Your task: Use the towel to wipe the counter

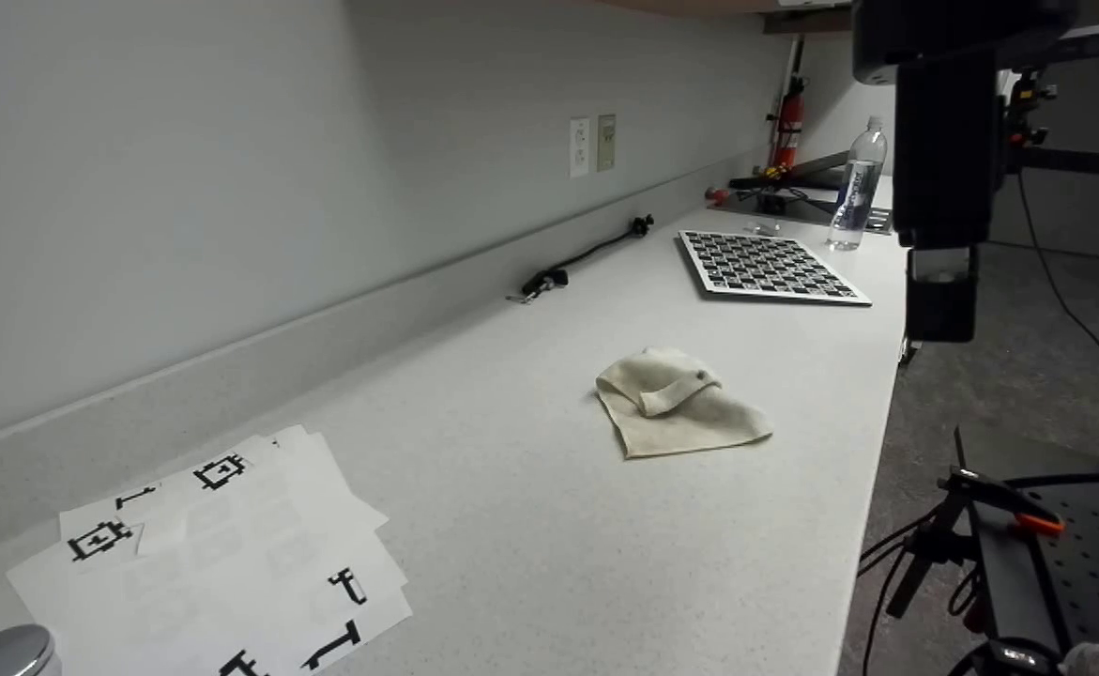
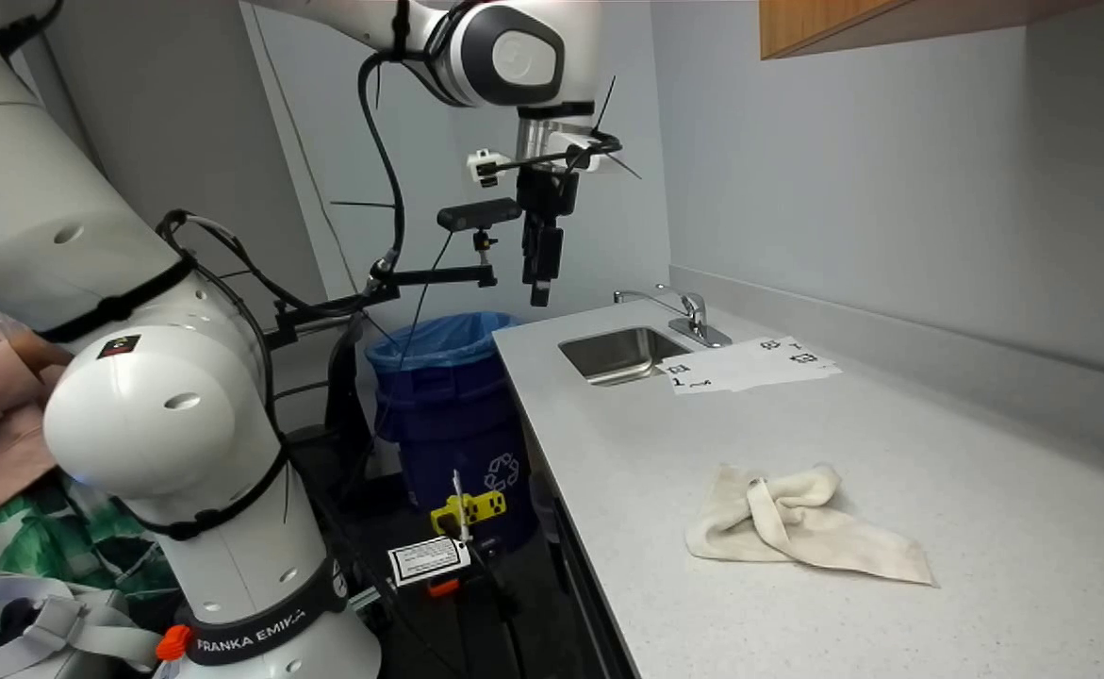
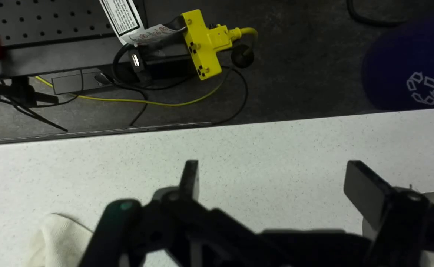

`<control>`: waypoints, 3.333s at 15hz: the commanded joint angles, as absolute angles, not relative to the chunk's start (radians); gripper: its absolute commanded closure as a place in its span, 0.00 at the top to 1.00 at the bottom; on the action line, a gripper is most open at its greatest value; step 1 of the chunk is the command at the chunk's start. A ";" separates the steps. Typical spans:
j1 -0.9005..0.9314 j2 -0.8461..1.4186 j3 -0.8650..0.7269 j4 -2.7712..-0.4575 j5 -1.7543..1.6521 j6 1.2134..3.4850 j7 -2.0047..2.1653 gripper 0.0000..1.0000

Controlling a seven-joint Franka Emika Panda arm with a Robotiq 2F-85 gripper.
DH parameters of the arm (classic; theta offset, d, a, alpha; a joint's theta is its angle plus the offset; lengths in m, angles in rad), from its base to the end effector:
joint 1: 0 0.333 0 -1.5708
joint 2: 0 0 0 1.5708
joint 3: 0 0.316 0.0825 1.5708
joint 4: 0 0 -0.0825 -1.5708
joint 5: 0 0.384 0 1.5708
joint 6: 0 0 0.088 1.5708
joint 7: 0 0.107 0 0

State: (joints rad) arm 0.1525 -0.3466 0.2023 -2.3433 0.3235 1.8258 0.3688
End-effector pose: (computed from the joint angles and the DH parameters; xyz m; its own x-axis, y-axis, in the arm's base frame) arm 0.3888 0.1752 0.4533 0.9608 -0.1184 -0.2507 -0.1576 -0.9772 -0.1425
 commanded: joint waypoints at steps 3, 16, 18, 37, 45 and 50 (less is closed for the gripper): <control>0.149 -0.347 0.205 -2.342 0.324 1.824 0.368 1.00; 0.149 -0.347 0.205 -2.342 0.324 1.824 0.368 1.00; 0.149 -0.347 0.205 -2.342 0.324 1.824 0.368 1.00; 0.081 -0.347 0.149 -2.379 0.258 1.903 0.355 1.00; -0.016 -0.287 0.126 -2.454 0.013 2.151 0.412 1.00; -0.055 -0.228 0.099 -2.468 -0.066 2.258 0.470 1.00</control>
State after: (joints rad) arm -0.0380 -0.2570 0.1084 -2.4668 -0.0253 2.2083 0.4197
